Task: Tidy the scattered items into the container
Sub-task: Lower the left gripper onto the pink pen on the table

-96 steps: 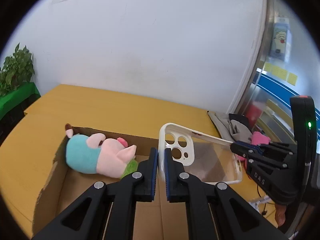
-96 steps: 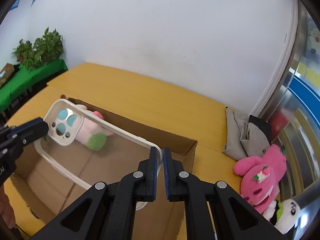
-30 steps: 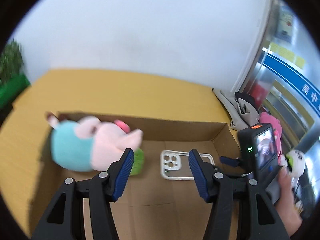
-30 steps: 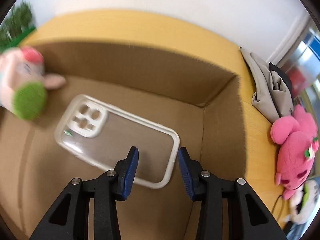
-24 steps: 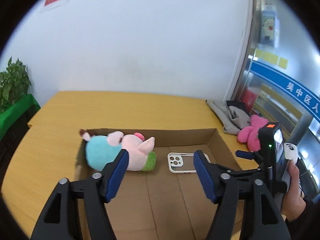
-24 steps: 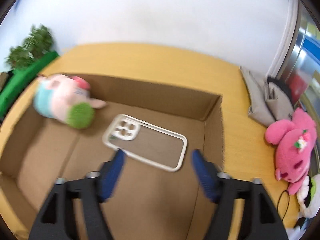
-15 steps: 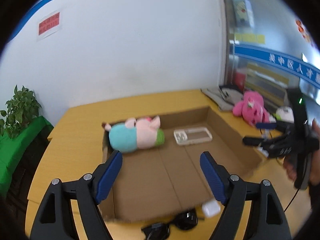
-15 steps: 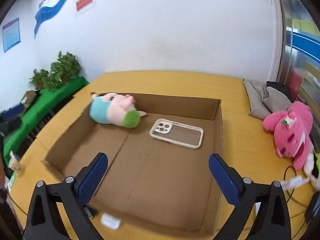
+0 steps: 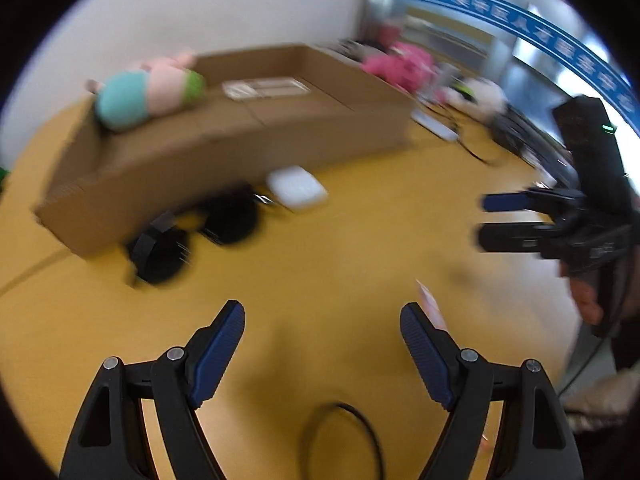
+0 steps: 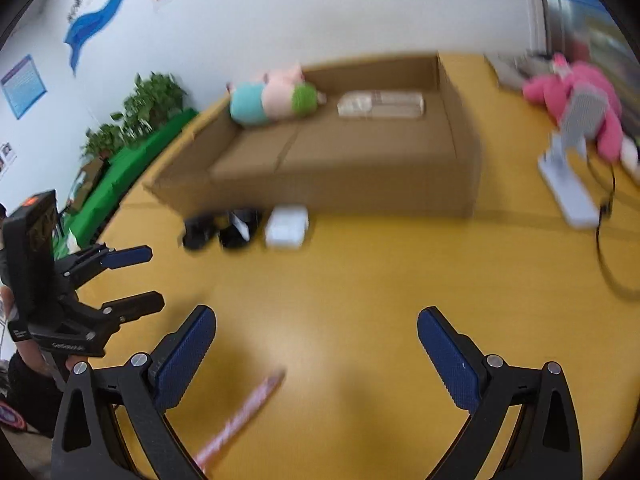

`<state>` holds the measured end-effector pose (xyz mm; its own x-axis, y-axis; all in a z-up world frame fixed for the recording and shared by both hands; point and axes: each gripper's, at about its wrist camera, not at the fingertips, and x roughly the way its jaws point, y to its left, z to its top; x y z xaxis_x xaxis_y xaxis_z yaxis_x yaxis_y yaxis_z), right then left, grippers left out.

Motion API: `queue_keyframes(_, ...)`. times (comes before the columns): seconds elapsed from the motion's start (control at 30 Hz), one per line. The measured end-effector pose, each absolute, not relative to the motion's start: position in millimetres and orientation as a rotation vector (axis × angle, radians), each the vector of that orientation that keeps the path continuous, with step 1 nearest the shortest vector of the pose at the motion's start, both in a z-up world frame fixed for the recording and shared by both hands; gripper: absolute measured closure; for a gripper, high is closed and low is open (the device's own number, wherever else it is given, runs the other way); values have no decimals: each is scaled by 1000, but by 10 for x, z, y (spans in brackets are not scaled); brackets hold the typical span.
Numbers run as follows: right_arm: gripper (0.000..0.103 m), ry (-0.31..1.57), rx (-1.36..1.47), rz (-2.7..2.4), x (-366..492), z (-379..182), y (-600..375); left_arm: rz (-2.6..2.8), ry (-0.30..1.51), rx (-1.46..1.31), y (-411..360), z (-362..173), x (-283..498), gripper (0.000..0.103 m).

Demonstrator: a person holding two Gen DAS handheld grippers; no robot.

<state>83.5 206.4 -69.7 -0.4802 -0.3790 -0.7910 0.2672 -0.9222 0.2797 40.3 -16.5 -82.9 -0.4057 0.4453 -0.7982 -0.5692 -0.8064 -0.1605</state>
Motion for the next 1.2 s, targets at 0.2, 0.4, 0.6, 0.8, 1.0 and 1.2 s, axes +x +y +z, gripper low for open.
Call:
queue_keyframes(0.2,3,-181,1475,-2347,1141,-1110,1814,1963,191,-1227,100,-1079,920,23)
queue_keyframes(0.4,12,-45,1468,-2374,1249,-1138,1492,1872,114,-1263,178,-1239,1201,25)
queue_keyframes(0.6,32,15,1475,-2390,1249,-1117,1365,1863,43,-1286,224,-1279,1245,63)
queue_keyframes(0.8,40,-10,1482,-2391,1255,-1109,1335,1875,-57,-1335,245,-1326,1204,77)
queue_keyframes(1.0,69,-7,1483,-2381,1282,-1109,1237,1854,-19,-1345,428,-1326,1330,80)
queue_keyframes(1.2,86,-140,1503,-2352,1259,-1127,1358,1889,-31,-1361,463,-1315,1412,81)
